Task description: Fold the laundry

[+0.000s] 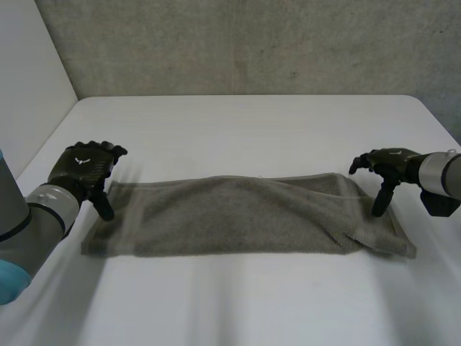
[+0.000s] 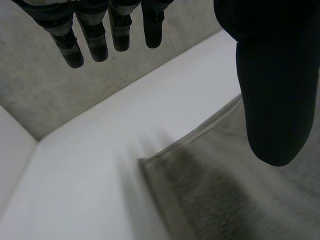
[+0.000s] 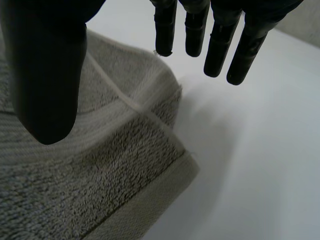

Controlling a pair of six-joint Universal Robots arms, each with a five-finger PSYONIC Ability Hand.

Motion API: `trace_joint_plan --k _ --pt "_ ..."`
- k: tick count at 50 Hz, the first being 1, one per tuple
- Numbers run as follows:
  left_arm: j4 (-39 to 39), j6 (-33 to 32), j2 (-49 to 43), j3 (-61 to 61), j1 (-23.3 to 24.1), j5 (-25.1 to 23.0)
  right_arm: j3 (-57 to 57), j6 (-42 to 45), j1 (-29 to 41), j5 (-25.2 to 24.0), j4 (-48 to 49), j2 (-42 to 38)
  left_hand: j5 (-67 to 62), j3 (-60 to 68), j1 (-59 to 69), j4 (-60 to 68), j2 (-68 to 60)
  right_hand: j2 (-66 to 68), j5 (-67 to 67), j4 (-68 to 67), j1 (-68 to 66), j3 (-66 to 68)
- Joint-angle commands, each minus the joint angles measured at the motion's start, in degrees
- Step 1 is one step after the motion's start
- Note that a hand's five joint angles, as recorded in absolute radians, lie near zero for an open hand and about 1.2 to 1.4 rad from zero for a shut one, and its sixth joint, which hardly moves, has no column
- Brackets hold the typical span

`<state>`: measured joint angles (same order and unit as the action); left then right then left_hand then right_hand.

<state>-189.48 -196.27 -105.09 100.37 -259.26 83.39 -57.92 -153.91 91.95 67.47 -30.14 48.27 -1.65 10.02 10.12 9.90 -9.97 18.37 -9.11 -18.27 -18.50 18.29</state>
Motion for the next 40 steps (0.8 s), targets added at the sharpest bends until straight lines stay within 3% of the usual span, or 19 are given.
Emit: trace_joint_plan --k 1,19,32,37,39,40 --pt "-0.01 5.98 0.15 0.88 -2.57 -6.4 2.81 0.28 1.03 4.42 0.77 -4.23 0.26 1.38 1.27 1.49 -1.42 5.32 -4.58 -5.42 -5.19 5.4" --pt "-0.01 6.16 0.06 2.02 -2.74 -7.01 1.85 0.37 2.09 5.39 5.26 -5.65 0.59 1.04 0.93 1.15 -1.09 25.67 -24.93 -25.77 -25.54 25.75" --pt "-0.1 5.98 0.06 2.72 -2.74 -7.01 1.06 0.81 2.09 5.39 5.26 -6.44 0.93 0.7 0.6 0.82 -0.75 26.2 -25.45 -26.3 -26.06 26.27" --pt "-0.1 5.9 0.06 2.81 -2.74 -7.01 0.8 0.98 2.09 5.39 5.35 -6.44 1.1 0.53 0.43 0.65 -0.58 40.49 -39.75 -40.59 -40.36 40.57" --pt "-0.1 5.9 0.06 2.81 -2.74 -7.01 1.06 1.16 2.09 5.39 5.53 -6.52 1.1 0.53 0.43 0.65 -0.58 57.56 -56.82 -57.66 -57.43 57.64" --pt "-0.1 5.9 0.06 2.81 -2.74 -7.01 1.06 1.16 2.09 5.39 5.53 -6.53 1.1 0.53 0.43 0.65 -0.58 57.65 -56.91 -57.75 -57.52 57.73"
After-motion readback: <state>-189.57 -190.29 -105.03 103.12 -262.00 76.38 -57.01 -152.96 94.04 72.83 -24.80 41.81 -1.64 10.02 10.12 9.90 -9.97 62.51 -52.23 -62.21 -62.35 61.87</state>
